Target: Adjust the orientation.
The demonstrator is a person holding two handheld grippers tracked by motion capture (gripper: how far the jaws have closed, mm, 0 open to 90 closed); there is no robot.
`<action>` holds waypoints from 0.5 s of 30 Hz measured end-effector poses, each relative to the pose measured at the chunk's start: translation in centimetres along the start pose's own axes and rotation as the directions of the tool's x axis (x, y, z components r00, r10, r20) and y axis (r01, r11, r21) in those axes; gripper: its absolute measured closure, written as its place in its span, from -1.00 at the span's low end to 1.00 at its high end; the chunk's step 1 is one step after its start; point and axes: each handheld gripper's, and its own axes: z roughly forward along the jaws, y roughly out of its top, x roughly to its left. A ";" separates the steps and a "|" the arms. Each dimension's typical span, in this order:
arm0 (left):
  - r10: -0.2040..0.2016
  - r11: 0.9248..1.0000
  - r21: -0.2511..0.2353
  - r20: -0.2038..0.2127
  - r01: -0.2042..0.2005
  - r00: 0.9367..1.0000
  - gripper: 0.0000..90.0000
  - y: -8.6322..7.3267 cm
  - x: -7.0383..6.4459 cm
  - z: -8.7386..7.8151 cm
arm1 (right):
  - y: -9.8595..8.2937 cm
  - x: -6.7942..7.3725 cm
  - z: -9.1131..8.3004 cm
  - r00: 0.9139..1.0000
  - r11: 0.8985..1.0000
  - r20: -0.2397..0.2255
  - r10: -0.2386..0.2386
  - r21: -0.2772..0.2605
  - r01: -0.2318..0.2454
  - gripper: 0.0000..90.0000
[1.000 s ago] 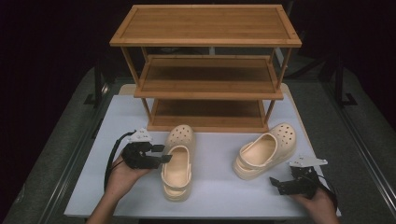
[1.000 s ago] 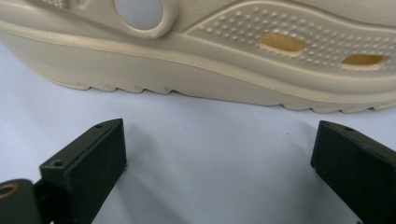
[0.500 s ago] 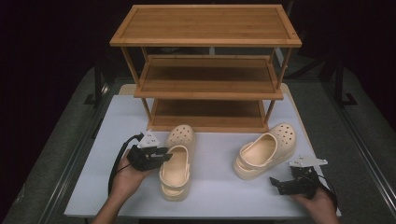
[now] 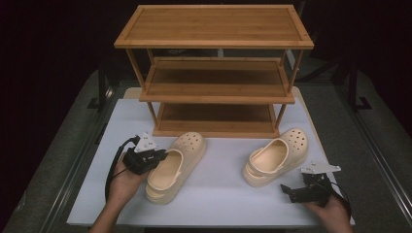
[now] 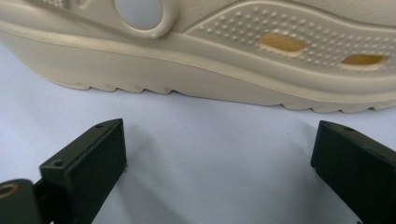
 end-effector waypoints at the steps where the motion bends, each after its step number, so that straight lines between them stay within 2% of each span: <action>1: 0.000 1.000 0.000 0.000 0.000 1.000 0.86 0.0 0.0 0.0 | 0.0 0.0 0.0 1.000 1.000 0.000 0.000 0.000 0.000 -0.93; 5: -0.006 1.000 -0.011 -0.034 0.005 0.999 0.87 -0.6 1.5 -1.0 | 0.0 0.0 0.0 1.000 1.000 0.000 0.000 0.000 0.000 -0.93; 11: -0.026 1.000 -0.017 -0.050 0.025 0.998 0.86 -2.1 3.1 -1.6 | 0.0 0.0 0.0 1.000 1.000 0.000 0.000 0.000 0.000 -0.93; 15: -0.036 0.999 -0.022 -0.030 0.036 0.999 0.85 -2.6 3.5 -1.7 | 0.0 0.0 0.0 1.000 1.000 0.000 0.002 0.001 -0.002 -0.93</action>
